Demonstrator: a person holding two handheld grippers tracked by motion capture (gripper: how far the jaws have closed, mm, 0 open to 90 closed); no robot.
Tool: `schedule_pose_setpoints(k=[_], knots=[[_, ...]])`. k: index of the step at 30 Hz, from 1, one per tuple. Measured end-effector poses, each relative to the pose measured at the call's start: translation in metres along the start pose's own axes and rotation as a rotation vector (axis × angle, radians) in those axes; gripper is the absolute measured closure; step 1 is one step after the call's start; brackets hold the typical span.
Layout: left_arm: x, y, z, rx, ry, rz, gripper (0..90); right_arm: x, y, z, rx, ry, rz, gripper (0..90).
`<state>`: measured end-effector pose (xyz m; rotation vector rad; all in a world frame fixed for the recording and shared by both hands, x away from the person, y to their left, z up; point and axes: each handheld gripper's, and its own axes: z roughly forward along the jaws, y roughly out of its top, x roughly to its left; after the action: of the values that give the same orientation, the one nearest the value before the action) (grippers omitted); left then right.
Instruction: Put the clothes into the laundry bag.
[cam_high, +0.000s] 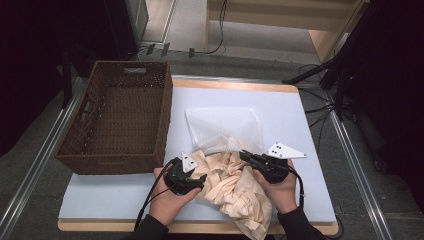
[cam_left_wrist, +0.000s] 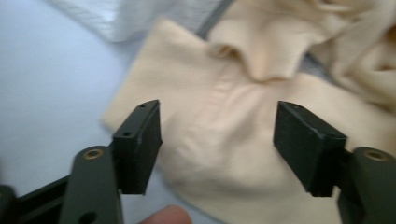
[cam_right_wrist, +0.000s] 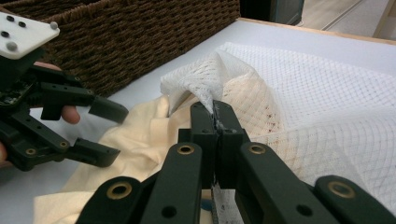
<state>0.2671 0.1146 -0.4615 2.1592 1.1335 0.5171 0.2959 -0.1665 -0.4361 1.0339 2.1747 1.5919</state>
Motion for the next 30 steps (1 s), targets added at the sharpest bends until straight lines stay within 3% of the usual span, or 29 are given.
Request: schedule_pose_setpoints(k=[2,5,8,12,13,17,20,23,30], knots=[[0.001,0.000,0.000,-0.008,0.031,-0.001,28.7,0.000,0.000,0.000,0.000,0.001,-0.002,89.5],[0.004,0.000,0.004,0.024,0.005,-0.024,28.2,-0.001,-0.001,-0.001,0.001,0.001,0.002,89.5],[0.002,-0.002,0.005,0.021,0.004,-0.003,39.8,-0.002,-0.001,-0.001,0.003,0.001,-0.002,89.4],[0.002,0.001,0.001,0.017,-0.004,0.005,78.5,-0.001,-0.002,-0.001,0.004,0.004,0.000,89.5],[0.001,0.001,0.001,0.012,-0.005,0.005,81.6,-0.001,-0.002,0.000,0.005,0.005,0.000,89.5],[-0.002,0.002,-0.005,-0.015,-0.014,0.011,82.6,-0.001,-0.002,0.000,0.006,0.005,0.005,89.4],[-0.008,0.007,-0.014,-0.074,-0.008,0.023,82.1,-0.001,-0.002,0.001,0.008,0.006,0.005,89.4],[-0.013,0.010,-0.018,-0.133,-0.046,0.037,82.1,-0.001,-0.002,0.001,0.010,0.005,0.005,89.5],[-0.029,0.015,-0.014,-0.134,-0.117,0.075,81.3,-0.001,-0.002,0.001,0.013,0.006,0.003,89.4]])
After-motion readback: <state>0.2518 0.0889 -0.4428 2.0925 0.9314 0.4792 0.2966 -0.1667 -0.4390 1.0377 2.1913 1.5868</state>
